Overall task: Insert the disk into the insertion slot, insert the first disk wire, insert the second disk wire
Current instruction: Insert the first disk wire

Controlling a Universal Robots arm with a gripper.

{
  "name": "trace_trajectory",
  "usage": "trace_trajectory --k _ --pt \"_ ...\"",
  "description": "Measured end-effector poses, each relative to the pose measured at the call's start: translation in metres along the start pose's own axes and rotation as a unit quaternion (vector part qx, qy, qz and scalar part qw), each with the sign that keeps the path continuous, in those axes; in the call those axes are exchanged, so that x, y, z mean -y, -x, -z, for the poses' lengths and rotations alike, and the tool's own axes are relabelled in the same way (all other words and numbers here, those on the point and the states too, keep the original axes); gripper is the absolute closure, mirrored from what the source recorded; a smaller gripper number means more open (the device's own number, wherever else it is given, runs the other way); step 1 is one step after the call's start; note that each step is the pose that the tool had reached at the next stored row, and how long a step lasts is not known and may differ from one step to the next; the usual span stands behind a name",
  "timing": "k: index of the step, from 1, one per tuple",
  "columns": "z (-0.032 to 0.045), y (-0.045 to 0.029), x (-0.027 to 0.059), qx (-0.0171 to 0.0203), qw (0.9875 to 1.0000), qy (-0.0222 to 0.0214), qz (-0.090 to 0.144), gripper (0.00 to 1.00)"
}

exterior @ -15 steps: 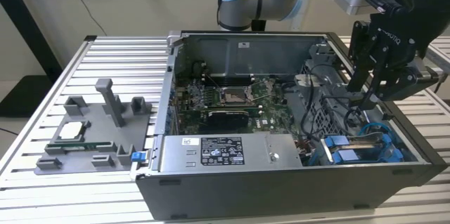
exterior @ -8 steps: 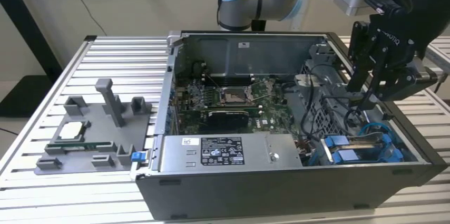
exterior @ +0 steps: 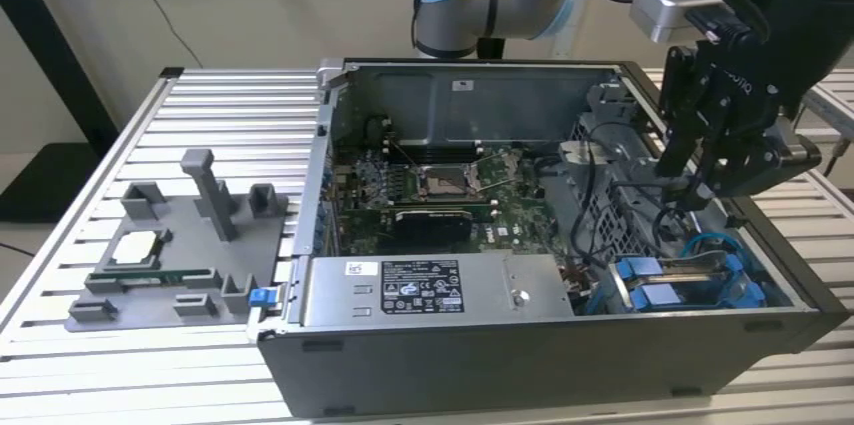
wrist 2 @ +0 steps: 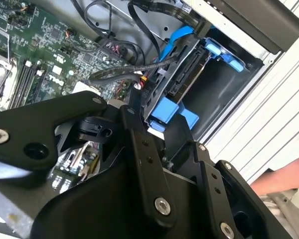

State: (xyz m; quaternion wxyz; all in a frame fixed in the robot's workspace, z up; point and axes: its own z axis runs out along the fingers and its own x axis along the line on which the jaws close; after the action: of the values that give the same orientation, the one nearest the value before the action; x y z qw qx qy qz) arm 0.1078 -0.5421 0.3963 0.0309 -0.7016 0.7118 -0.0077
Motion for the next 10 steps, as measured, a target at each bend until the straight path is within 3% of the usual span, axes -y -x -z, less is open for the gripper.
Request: trace_trajectory --k 4,8,10 --pt "-0.0049 -0.0002 -0.0004 0.0032 1.0 -0.0051 0.0 0.0" --pt "-0.01 -0.0003 -0.0006 0.0038 0.9999 -0.013 0.0 0.0" --pt "-0.0114 -0.0003 -0.0006 0.0038 0.9999 -0.015 0.0 0.0"
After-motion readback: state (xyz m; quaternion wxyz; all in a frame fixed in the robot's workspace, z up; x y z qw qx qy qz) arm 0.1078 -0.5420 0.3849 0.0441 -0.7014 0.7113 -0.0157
